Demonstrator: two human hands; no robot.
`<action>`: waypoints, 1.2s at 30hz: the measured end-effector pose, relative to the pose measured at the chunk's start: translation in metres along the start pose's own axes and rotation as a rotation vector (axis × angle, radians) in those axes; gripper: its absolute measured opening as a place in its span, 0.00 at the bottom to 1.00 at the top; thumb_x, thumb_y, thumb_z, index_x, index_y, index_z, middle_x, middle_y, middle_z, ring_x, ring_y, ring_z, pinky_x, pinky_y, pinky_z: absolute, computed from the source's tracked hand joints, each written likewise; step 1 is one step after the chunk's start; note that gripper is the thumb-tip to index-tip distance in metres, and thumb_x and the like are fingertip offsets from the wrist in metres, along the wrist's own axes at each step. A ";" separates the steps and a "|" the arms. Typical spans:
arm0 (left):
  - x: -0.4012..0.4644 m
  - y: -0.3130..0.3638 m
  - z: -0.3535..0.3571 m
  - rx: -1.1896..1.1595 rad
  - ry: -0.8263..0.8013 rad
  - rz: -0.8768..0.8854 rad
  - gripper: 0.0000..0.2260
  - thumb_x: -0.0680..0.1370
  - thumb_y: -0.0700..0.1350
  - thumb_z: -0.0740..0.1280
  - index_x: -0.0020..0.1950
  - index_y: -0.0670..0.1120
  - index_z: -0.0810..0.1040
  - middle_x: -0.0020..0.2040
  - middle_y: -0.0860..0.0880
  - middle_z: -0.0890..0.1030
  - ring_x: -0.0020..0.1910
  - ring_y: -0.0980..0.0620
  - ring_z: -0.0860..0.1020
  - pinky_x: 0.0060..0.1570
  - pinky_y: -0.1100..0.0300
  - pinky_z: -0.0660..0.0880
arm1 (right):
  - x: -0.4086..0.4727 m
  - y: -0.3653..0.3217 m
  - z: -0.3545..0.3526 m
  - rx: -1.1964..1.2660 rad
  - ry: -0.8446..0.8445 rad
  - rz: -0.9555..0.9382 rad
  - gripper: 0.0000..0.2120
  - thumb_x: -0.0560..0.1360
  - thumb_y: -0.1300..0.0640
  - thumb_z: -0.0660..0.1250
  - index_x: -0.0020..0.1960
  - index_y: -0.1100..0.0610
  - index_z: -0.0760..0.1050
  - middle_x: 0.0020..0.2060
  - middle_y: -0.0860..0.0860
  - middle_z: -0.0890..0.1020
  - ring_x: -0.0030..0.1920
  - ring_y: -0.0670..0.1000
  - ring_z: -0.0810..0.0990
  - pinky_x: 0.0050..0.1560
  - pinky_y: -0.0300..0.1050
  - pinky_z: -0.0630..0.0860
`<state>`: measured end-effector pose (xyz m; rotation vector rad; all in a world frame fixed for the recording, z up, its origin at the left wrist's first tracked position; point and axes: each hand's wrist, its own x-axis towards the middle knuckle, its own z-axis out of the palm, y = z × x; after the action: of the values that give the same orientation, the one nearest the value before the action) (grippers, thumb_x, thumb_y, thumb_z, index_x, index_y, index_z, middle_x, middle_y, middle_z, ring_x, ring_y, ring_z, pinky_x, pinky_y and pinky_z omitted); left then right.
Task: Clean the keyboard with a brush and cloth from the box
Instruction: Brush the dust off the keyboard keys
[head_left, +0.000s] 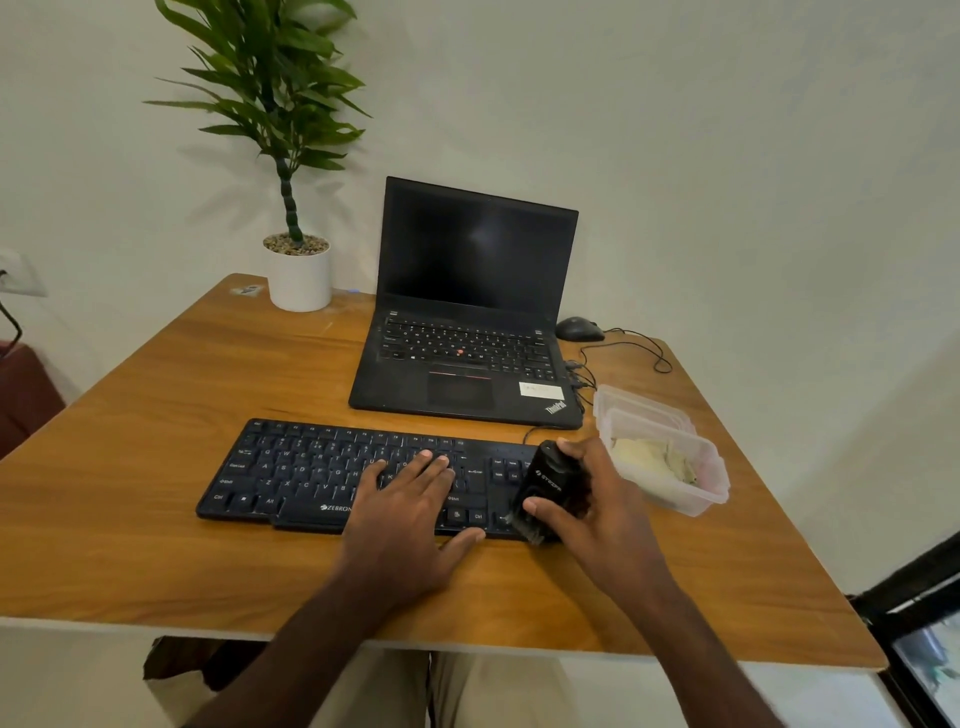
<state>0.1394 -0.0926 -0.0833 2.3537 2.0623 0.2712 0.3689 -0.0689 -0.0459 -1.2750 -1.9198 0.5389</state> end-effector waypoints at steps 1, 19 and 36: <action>0.000 0.000 0.000 0.003 -0.003 0.003 0.44 0.70 0.73 0.37 0.81 0.51 0.55 0.81 0.53 0.55 0.80 0.55 0.50 0.77 0.44 0.44 | 0.001 0.003 -0.002 -0.025 0.006 0.002 0.24 0.73 0.48 0.76 0.63 0.39 0.66 0.57 0.45 0.80 0.57 0.45 0.81 0.51 0.44 0.84; 0.002 -0.003 0.009 -0.028 0.095 0.015 0.40 0.75 0.73 0.47 0.79 0.50 0.63 0.79 0.51 0.63 0.78 0.53 0.58 0.76 0.42 0.49 | 0.019 -0.007 -0.005 0.121 0.063 0.037 0.25 0.74 0.56 0.76 0.63 0.41 0.67 0.58 0.45 0.80 0.55 0.43 0.82 0.49 0.40 0.83; 0.018 0.041 0.007 -0.027 0.042 0.123 0.44 0.72 0.76 0.43 0.79 0.51 0.60 0.80 0.52 0.60 0.79 0.52 0.55 0.75 0.34 0.45 | 0.013 0.010 -0.052 0.203 -0.076 0.048 0.31 0.75 0.62 0.74 0.71 0.44 0.66 0.58 0.43 0.79 0.57 0.40 0.81 0.48 0.37 0.82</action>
<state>0.1827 -0.0799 -0.0835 2.4837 1.9203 0.3495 0.4121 -0.0556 -0.0158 -1.1872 -1.8467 0.7963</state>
